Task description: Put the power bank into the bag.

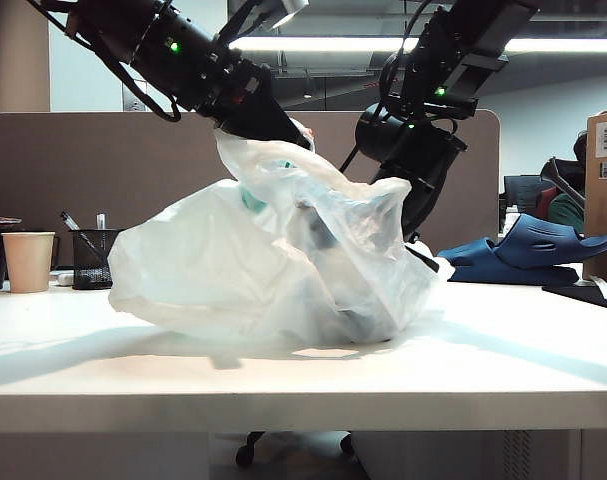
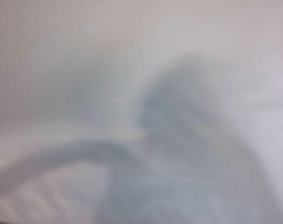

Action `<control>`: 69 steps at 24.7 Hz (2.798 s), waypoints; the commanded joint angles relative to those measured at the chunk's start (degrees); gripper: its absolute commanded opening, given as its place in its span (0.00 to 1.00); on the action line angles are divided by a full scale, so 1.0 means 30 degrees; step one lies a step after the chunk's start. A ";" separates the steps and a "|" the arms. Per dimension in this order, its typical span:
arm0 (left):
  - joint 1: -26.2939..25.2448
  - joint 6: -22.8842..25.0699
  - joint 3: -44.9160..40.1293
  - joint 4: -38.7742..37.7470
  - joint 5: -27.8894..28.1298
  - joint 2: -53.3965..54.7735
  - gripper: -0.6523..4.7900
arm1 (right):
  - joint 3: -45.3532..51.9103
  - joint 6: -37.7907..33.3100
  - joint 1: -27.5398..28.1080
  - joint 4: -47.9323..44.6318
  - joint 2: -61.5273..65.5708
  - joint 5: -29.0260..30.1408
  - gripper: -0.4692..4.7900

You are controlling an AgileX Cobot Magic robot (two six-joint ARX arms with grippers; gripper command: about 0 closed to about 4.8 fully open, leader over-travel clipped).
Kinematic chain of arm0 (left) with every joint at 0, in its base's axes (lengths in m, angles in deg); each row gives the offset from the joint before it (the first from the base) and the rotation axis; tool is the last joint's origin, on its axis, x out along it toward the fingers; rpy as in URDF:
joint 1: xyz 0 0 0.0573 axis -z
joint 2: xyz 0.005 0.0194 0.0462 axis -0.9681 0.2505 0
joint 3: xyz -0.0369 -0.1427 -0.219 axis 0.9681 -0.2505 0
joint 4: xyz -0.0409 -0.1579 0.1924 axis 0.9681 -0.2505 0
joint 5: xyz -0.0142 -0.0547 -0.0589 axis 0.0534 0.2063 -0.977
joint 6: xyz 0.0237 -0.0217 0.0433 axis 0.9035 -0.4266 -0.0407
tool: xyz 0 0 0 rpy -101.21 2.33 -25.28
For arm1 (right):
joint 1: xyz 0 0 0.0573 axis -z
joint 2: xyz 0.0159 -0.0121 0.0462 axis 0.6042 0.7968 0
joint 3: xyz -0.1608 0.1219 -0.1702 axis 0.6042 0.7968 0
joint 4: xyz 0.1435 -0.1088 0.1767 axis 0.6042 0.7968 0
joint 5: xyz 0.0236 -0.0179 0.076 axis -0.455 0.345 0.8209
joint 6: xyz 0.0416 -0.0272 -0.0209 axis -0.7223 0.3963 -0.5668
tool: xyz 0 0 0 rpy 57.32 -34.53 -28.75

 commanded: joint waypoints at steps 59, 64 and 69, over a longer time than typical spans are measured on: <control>-0.2331 -0.0131 0.0226 -0.1297 1.4994 -1.1052 0.11 | 0.0095 0.1967 0.7045 0.3730 -1.3580 -0.3927 0.27; -0.3592 -0.0503 0.0226 -0.1464 1.5089 -1.2524 0.11 | 0.0095 0.2047 0.7767 0.3752 -1.5052 -0.3927 0.07; -0.3606 -0.1413 0.0226 -0.1406 1.5664 -1.3515 0.11 | 0.0095 0.2506 0.8189 0.3847 -1.6407 -0.3927 0.07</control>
